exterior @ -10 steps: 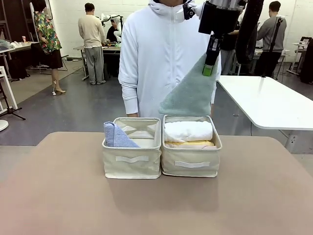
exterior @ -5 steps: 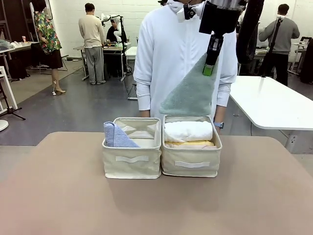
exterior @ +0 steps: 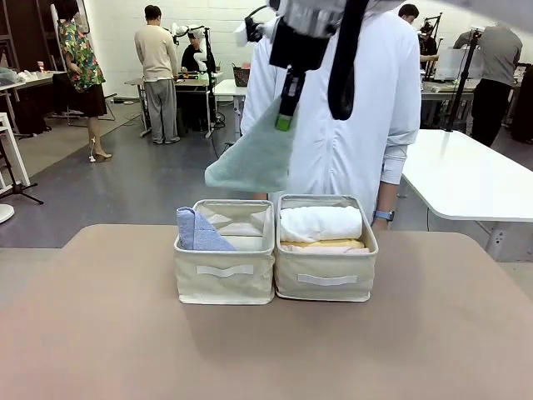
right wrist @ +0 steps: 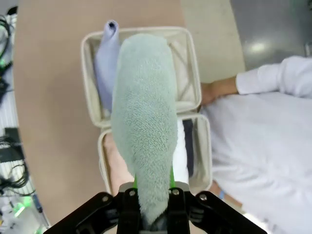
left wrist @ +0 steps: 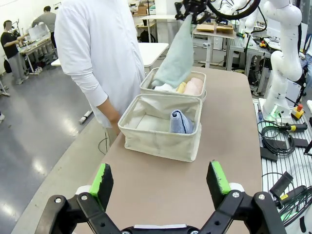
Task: Sort the towels based on their folding style.
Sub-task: Pick up another triangle-folded towel from the table and place it in the left Fabric basket.
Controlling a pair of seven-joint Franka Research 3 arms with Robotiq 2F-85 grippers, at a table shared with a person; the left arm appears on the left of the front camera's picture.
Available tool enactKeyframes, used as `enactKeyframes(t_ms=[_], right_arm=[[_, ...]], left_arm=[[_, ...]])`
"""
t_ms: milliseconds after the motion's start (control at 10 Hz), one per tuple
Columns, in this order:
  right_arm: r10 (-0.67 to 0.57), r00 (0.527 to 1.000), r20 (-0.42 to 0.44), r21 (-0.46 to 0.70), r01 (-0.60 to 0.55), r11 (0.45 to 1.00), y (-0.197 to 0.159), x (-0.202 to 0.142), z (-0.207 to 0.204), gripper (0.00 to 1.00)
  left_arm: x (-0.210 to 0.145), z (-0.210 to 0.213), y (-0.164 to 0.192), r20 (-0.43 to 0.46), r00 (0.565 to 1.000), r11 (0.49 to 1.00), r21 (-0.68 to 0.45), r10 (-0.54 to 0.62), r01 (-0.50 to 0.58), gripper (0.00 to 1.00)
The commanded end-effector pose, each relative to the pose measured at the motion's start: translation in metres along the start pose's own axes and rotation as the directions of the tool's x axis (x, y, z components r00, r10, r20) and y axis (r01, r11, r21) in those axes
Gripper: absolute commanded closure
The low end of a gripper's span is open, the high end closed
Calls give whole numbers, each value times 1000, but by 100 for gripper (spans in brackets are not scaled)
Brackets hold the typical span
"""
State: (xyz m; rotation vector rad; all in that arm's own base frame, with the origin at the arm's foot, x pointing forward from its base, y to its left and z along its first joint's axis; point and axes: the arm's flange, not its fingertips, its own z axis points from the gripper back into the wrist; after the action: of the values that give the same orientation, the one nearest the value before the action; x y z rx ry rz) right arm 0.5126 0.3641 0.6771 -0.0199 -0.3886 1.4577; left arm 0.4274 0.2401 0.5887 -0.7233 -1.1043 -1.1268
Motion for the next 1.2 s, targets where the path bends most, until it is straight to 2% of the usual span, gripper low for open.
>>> enactKeyframes(t_ms=[0,400,1100], right_arm=[[46,999,-12,16,-46,999,-31,33,-23,81],[75,996,-44,53,-73,996,-49,58,-86,81],[142,988,-65,148,-131,980,-35,49,-167,81]], left_arm=[[1,1,-1,14,1000,1000,8,-3,3,0],[1,1,-1,14,1000,1000,8,-3,3,0],[1,1,-1,14,1000,1000,8,-3,3,0]])
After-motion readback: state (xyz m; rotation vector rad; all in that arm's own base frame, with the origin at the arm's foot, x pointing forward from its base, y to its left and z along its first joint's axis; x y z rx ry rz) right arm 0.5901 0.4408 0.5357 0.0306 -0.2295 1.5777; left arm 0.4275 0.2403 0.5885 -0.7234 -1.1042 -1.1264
